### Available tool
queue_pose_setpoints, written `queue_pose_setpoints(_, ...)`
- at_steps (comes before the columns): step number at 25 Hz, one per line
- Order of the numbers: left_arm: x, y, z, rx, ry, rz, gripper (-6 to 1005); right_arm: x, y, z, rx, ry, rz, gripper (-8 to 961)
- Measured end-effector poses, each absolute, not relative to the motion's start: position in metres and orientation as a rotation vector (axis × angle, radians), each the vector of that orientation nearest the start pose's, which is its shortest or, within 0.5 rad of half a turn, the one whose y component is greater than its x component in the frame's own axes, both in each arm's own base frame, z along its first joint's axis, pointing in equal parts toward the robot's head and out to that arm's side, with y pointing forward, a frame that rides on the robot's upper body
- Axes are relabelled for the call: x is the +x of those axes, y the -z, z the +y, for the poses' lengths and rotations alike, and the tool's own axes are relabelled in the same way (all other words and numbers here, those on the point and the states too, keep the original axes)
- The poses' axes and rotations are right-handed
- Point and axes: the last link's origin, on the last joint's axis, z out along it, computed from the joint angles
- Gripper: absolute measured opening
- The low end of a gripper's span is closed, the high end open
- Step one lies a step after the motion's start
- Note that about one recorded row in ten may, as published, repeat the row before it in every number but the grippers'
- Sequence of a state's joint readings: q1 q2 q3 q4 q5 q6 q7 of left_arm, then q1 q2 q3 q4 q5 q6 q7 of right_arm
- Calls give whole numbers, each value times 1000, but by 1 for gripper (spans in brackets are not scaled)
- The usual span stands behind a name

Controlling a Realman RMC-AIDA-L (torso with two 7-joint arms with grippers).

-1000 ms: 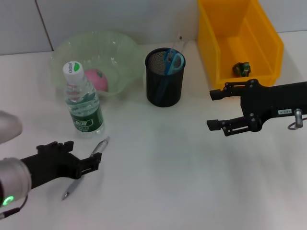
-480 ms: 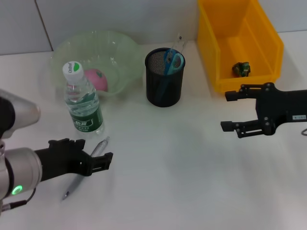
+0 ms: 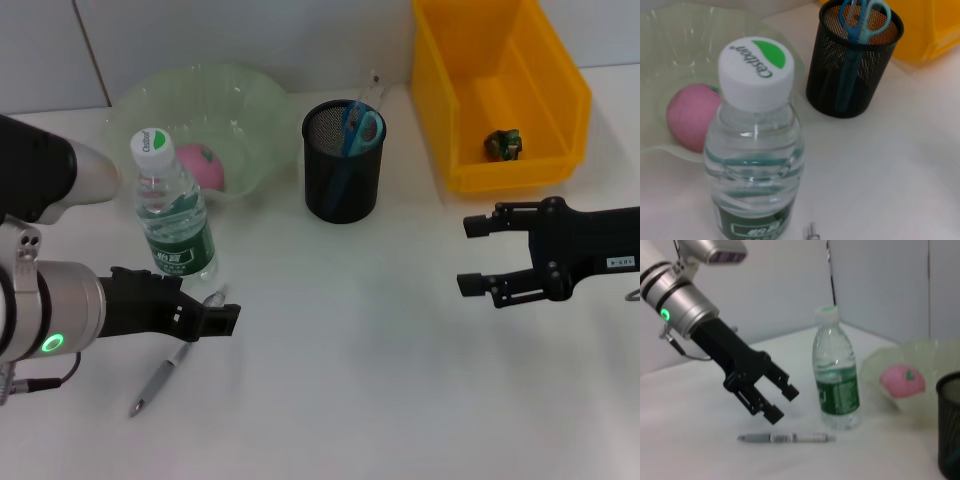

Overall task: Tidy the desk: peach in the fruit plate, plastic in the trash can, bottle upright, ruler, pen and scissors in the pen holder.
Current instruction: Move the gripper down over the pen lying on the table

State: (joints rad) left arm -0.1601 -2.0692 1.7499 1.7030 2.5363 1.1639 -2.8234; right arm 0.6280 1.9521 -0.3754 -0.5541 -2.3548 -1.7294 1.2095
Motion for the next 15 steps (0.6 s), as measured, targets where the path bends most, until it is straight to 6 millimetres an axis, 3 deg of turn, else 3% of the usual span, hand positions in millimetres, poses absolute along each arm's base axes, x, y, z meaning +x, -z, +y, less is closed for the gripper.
queue_pose_setpoints(4,-185,26,295,-2421,-113,-989,797,288,-48,329,-2845,-523,476,817)
queue_pose_setpoints(15,-188,37,320,-2416,-271,-1012,797,287,-46,335,-2815,-519,471,816)
